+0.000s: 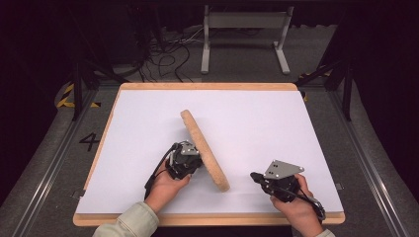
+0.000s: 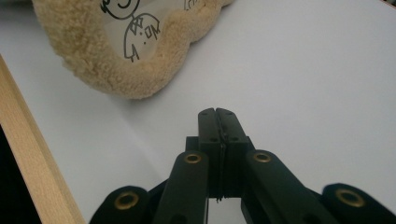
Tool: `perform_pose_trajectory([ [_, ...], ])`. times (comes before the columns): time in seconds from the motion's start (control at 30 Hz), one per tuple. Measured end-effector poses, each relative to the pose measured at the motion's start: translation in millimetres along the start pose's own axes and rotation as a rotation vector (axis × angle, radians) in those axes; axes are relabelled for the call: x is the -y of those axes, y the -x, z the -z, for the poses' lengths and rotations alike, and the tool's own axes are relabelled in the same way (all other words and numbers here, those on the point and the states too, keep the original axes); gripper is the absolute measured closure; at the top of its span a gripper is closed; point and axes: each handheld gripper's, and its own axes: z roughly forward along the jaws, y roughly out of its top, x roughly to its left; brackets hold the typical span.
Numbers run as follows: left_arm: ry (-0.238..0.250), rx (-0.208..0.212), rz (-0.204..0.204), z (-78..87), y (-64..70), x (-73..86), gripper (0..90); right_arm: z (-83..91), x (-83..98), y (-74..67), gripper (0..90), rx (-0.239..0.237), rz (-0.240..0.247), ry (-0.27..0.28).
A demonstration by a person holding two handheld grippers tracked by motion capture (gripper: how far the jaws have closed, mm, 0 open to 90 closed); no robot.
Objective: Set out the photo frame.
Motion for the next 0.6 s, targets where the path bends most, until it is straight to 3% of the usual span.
perform_pose_trajectory([
  [0.23, 0.000, -0.038, 0.018, 0.7, -6.9, 2.6, 90.0, -3.3, -2.7, -3.2, 90.0, -0.012, 0.008, 0.002],
  [0.37, 0.015, -0.055, 0.045, 9.3, -7.2, 9.5, 89.9, -11.7, -9.6, -8.5, 90.0, -0.039, 0.033, 0.002],
  [0.6, 0.068, -0.030, 0.077, 33.1, -11.1, 24.4, 87.2, -28.2, -19.7, -14.5, 90.0, -0.079, 0.068, 0.000],
])
